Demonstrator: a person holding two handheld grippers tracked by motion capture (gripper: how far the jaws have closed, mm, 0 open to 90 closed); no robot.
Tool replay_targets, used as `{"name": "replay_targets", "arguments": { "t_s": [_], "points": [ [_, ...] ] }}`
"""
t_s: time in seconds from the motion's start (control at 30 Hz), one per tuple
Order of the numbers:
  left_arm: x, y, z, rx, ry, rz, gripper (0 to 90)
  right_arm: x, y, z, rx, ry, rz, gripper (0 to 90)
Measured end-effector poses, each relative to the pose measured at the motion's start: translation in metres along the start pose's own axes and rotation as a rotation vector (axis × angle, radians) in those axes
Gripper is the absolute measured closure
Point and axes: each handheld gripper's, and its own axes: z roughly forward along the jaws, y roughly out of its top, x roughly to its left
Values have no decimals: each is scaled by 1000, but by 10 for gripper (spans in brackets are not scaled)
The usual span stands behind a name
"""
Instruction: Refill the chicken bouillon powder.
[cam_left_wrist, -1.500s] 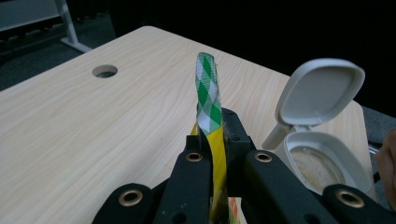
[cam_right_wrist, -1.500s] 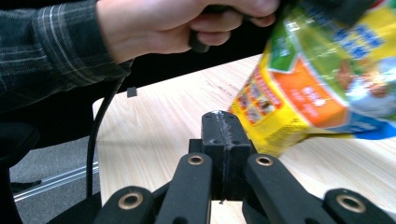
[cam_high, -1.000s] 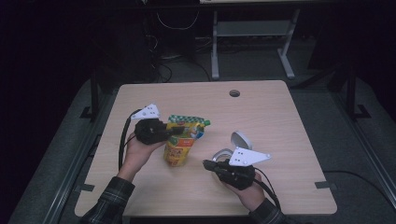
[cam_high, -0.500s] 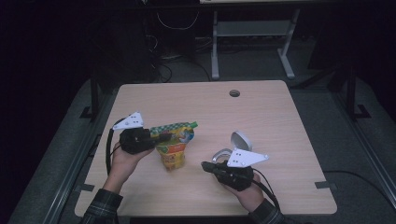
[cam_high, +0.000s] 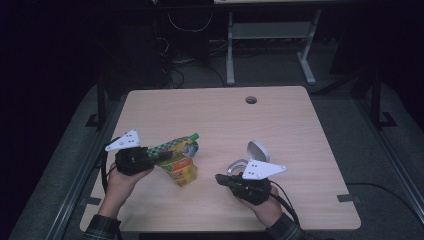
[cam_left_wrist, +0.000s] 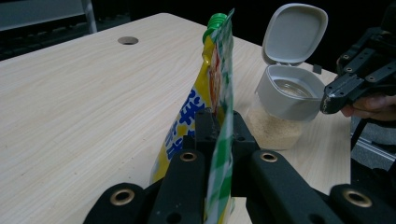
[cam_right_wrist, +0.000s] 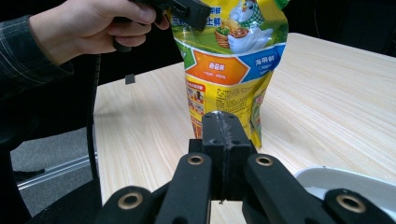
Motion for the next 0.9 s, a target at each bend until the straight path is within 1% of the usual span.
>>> {"name": "replay_targets", "arguments": {
  "t_s": [0.07,0.1,0.13,0.17,0.23,0.3,0.33,0.37,0.4,0.47,0.53,0.57,0.6,0.67,0.8,0.9],
  "points": [
    [0,-3,-1,1,-2,-2,816,0,0,-1,2,-1,1,899],
    [0,-5,-1,4,1,-7,756,0,-1,-1,6,-1,2,899],
    [0,-6,-1,15,0,-5,715,0,-1,-2,7,0,3,898],
    [-1,-8,-1,17,-3,-11,672,-1,-2,-4,7,-2,1,898],
    [-2,-13,-3,18,-7,-8,602,-2,-2,-8,8,-4,0,899],
    [-3,-17,-4,37,-7,-12,518,-3,-3,-12,6,-8,3,898],
    [-3,-19,-5,53,-4,-8,480,-4,-3,-14,8,-10,2,899],
    [-4,-20,-5,56,0,-14,447,-4,-3,-16,11,-14,-1,898],
    [-4,-23,-7,63,9,-7,423,-5,-4,-18,12,-19,-4,899],
    [-5,-29,-10,73,23,-14,354,-6,-6,-23,17,-25,-6,898],
    [-6,-35,-12,86,32,-9,319,-8,-8,-27,21,-33,-3,899],
    [-6,-38,-13,88,34,-17,289,-10,-9,-31,22,-35,3,898],
    [-6,-41,-14,102,40,-16,278,-11,-10,-33,26,-39,5,898],
    [-7,-46,-16,108,50,-14,264,-14,-13,-39,31,-43,11,898],
    [-8,-57,-16,116,68,-31,249,-18,-16,-50,32,-46,22,898],
    [-9,-63,-15,138,72,-28,237,-19,-19,-55,31,-55,23,898]
  ]
}}
